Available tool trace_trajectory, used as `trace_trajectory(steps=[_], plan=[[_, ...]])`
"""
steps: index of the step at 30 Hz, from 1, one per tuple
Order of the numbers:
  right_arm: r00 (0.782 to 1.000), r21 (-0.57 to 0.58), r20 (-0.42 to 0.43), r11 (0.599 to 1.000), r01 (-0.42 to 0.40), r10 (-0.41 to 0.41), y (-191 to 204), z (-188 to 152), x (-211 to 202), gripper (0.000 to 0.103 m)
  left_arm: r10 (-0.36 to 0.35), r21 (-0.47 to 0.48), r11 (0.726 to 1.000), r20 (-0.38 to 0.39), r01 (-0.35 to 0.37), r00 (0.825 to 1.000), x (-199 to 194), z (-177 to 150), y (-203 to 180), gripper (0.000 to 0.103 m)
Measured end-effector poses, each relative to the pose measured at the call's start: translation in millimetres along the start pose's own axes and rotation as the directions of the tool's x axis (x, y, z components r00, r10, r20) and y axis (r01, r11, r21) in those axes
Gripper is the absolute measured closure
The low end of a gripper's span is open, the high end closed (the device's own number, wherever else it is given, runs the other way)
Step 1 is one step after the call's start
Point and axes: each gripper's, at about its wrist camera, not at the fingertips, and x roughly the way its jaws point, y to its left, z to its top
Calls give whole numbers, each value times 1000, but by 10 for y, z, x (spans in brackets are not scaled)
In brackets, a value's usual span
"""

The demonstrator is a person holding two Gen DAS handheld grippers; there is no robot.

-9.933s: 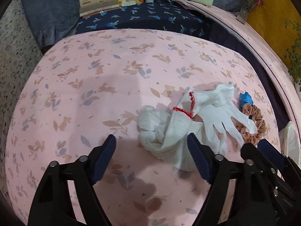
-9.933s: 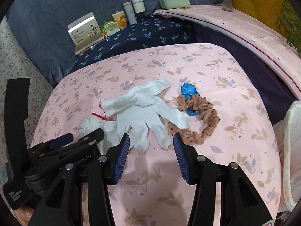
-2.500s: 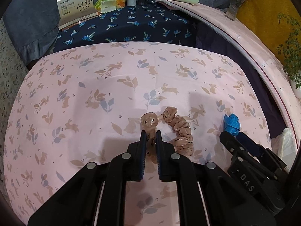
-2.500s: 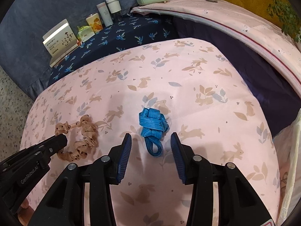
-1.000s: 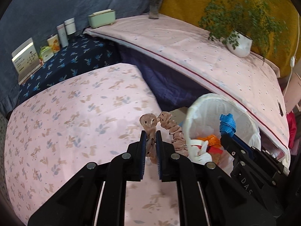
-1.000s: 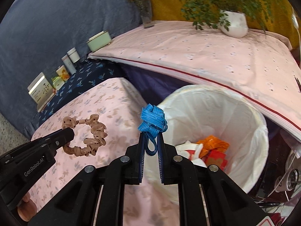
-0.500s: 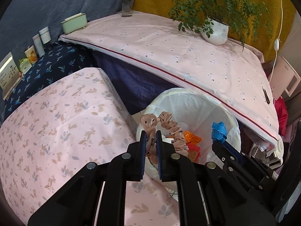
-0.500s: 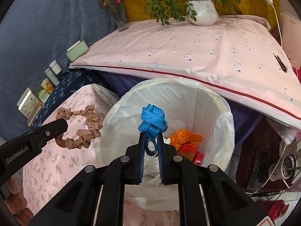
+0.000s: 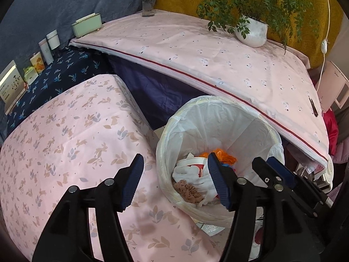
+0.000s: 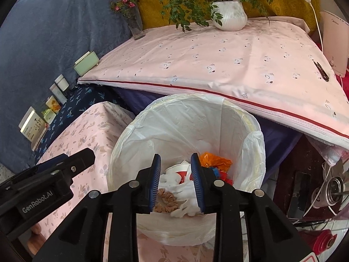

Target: Collect trash

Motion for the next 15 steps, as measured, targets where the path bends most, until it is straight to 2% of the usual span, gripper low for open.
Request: trace_trajectory(steps=[15], plan=[[1000, -26, 9, 1000, -6, 7, 131, -56, -92, 65, 22, -21, 1000, 0, -22, 1000, -84, -102, 133, 45]])
